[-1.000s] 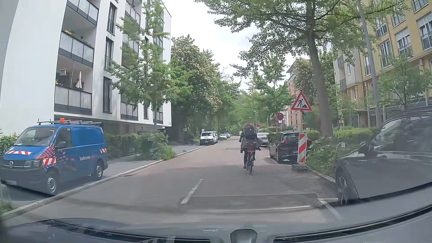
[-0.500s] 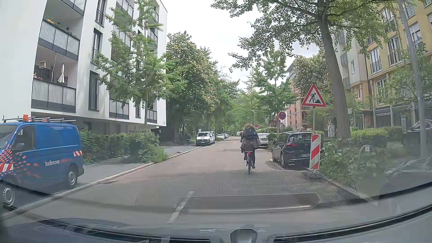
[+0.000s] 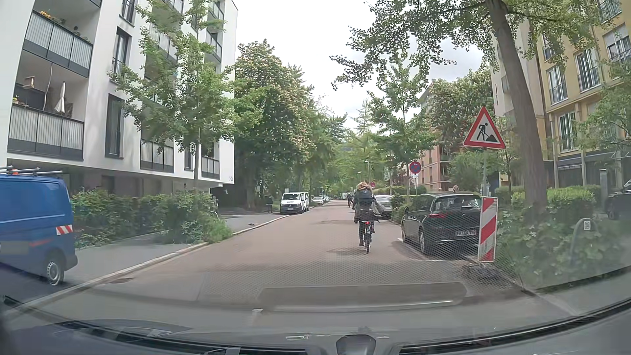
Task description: Follow the waypoints while adhering to traffic rules and regulations
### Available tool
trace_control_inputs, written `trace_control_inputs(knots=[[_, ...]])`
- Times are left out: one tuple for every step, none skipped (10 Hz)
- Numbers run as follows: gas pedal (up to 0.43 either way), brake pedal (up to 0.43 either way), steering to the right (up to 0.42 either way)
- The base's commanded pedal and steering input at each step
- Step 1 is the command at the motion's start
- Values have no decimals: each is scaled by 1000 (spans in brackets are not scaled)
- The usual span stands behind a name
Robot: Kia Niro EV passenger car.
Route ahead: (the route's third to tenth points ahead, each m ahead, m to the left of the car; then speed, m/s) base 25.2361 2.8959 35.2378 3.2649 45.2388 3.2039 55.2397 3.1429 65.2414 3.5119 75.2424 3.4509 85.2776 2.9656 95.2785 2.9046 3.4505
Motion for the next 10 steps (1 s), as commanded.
trace_control_inputs(knots=[[0, 0, 23], [0, 0, 23], [0, 0, 24], [0, 0, 23], [0, 0, 24], [8, 0, 24], [39, 0, 24], [47, 0, 23], [47, 0, 23], [47, 0, 23]])
